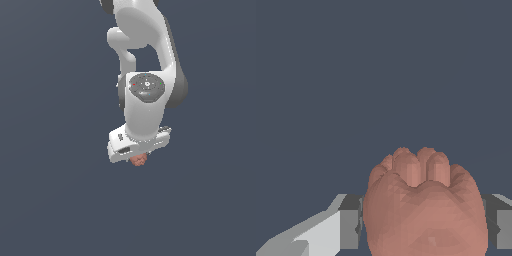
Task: Pick up the object and move it to a goal position.
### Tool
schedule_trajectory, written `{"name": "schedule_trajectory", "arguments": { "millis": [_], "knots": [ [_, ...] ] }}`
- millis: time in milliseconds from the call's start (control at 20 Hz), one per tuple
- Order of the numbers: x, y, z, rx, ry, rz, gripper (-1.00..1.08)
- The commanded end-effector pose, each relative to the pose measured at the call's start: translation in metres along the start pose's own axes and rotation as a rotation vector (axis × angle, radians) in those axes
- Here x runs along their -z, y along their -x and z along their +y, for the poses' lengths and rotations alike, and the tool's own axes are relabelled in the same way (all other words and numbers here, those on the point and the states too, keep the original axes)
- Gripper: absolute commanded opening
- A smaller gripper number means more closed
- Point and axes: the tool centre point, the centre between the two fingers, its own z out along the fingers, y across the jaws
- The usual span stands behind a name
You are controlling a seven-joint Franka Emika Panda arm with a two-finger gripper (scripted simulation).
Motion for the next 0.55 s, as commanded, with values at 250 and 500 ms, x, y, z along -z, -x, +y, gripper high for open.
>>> {"name": "schedule_trajectory", "arguments": {
  "millis": [250, 500],
  "knots": [
    [0.027, -0.012, 0.003, 0.000, -0.001, -0.002, -1.00],
    [0.031, -0.014, 0.004, 0.000, -0.001, -0.002, -1.00]
  ]
}}
